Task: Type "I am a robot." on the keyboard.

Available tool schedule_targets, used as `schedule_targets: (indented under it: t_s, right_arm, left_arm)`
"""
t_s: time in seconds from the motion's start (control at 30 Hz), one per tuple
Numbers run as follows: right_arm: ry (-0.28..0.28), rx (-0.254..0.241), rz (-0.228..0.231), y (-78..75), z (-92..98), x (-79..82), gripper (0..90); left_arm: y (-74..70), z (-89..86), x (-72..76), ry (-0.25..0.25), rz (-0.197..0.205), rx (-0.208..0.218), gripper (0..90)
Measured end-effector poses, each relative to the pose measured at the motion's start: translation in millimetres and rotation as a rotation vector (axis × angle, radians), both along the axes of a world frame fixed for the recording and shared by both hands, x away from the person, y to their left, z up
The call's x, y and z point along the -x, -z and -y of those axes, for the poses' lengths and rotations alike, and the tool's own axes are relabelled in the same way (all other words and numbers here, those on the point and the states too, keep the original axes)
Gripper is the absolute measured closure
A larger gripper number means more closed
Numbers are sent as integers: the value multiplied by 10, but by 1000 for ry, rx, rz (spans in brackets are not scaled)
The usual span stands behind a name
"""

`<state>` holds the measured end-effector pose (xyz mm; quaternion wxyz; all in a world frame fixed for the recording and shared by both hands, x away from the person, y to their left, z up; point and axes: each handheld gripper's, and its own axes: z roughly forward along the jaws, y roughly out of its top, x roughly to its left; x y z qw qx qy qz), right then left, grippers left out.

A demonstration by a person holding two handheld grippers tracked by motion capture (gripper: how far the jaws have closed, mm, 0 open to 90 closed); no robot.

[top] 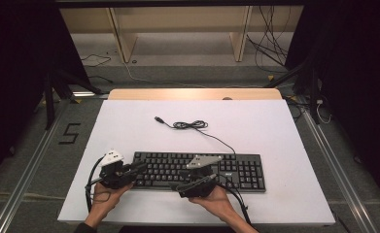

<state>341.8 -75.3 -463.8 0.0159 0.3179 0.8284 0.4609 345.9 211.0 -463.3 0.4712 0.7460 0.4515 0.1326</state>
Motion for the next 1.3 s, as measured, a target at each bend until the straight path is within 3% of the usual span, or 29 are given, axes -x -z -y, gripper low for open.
schedule_targets:
  t_s: [0.13, 0.37, 0.57, 1.3]
  right_arm:
    - [3, -2, 7, -5, 11, 6, 401]
    - [8, -4, 8, -14, 29, 19, 384]
    - [12, -8, 12, -27, 53, 30, 371]
    - [27, -15, 23, -48, 135, 54, 349]
  left_arm:
    - [8, 15, -29, 0, -13, -15, 822]
    - [42, 49, -78, 3, -46, -40, 886]
    - [96, 84, -121, 10, -80, -74, 888]
    - [189, 65, -191, -12, -134, -116, 890]
